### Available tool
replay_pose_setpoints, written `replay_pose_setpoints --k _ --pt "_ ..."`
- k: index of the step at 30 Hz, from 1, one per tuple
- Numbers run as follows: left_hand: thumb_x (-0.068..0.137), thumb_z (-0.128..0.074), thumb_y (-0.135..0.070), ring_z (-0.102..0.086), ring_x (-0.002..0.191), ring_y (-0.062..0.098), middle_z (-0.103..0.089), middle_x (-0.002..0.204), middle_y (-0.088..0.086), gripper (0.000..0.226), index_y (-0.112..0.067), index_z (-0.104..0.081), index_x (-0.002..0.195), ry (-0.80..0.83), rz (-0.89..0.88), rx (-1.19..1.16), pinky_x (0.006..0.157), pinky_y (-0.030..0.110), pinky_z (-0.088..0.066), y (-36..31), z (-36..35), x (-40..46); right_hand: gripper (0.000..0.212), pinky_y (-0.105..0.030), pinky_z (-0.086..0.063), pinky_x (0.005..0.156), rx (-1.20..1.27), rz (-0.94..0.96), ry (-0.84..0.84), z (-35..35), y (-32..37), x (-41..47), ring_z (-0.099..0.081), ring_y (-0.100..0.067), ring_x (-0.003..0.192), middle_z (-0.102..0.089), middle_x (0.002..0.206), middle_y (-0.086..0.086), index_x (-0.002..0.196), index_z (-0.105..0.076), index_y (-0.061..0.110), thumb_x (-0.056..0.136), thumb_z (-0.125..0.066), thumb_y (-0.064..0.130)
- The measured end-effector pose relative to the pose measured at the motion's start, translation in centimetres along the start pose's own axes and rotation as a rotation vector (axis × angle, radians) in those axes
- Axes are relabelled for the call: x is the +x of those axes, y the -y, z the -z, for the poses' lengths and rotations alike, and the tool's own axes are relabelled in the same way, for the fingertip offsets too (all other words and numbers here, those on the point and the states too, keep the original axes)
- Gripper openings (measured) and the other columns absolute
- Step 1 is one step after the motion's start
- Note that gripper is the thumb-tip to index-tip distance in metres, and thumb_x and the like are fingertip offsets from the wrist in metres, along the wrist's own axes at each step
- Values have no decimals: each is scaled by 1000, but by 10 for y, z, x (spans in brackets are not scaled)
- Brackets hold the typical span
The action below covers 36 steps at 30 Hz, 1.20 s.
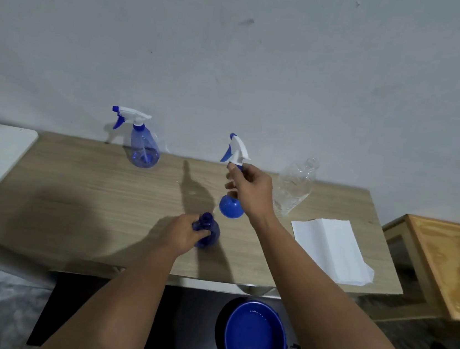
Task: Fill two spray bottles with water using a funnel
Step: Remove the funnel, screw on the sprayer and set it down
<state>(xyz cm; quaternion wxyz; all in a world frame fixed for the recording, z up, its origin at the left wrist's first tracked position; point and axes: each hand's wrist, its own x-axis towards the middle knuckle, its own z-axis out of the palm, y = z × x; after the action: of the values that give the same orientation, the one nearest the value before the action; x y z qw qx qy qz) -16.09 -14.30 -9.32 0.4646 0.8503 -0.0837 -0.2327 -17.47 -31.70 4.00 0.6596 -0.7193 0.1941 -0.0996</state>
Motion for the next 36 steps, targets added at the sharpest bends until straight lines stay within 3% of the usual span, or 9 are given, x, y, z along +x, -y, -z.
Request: replay_pose_setpoints --k 3,7,12,17,21,25,29,33,36 --pt "80 -80 -15 -72 86 23 -78 86 2 20 -28 -76 95 -1 13 10 86 42 -55 0 -2 0 21 -29 -60 64 -8 38 43 -8 -5 -5 -71 -12 67 -73 94 -24 105 -75 2 103 -68 21" --pt "81 -81 -17 -71 86 26 -77 87 6 17 -15 -76 98 -32 44 24 83 40 -54 1 -3 1 19 -29 -59 66 -82 65 103 -11 -22 -9 -72 -11 70 -74 89 -18 109 -74 6 102 -69 22" --pt "84 -78 -13 -61 73 23 -64 70 0 23 -24 -60 74 -32 44 63 69 33 -42 -4 -4 -2 7 -30 -58 72 -180 78 235 -12 -48 -13 -73 -18 78 -73 89 -9 99 -72 26 99 -74 19" --pt "85 -76 -17 -65 73 24 -70 75 6 11 -11 -68 81 -39 47 84 70 36 -51 -2 -4 -2 21 -18 -54 85 -266 49 385 -6 -83 -18 -72 -4 88 -79 100 1 112 -79 19 92 -80 14" --pt "87 -75 -16 -64 67 17 -65 69 -3 15 -18 -64 77 -55 29 72 56 21 -43 -3 -4 -4 16 -18 -52 80 -251 42 356 -2 -106 -25 -71 -3 83 -80 95 2 112 -80 18 96 -77 16" --pt "87 -73 -10 -67 77 20 -72 82 3 9 -9 -71 96 -55 25 32 66 25 -50 -5 -4 -7 12 -22 -52 78 -240 26 315 -4 -115 -27 -67 -1 77 -78 88 6 109 -81 18 97 -77 20" --pt "85 -72 -18 -70 86 21 -75 89 2 17 -17 -72 102 -47 57 44 83 39 -57 -3 -3 -7 13 -31 -54 80 -385 89 364 -5 -112 -22 -69 -10 80 -77 90 3 109 -80 26 96 -77 27" --pt "85 -72 -17 -72 85 23 -75 87 4 15 -17 -71 100 -21 61 42 83 46 -58 1 -4 -2 20 -26 -56 76 -508 90 346 -4 -103 -21 -71 -7 80 -77 92 8 111 -80 31 91 -81 31" --pt "85 -72 -20 -72 85 22 -76 89 3 21 -21 -73 106 -32 49 53 83 45 -59 -1 -1 -4 25 -34 -58 79 -643 82 259 -13 -100 -20 -72 -10 85 -76 95 9 102 -77 26 83 -85 39"
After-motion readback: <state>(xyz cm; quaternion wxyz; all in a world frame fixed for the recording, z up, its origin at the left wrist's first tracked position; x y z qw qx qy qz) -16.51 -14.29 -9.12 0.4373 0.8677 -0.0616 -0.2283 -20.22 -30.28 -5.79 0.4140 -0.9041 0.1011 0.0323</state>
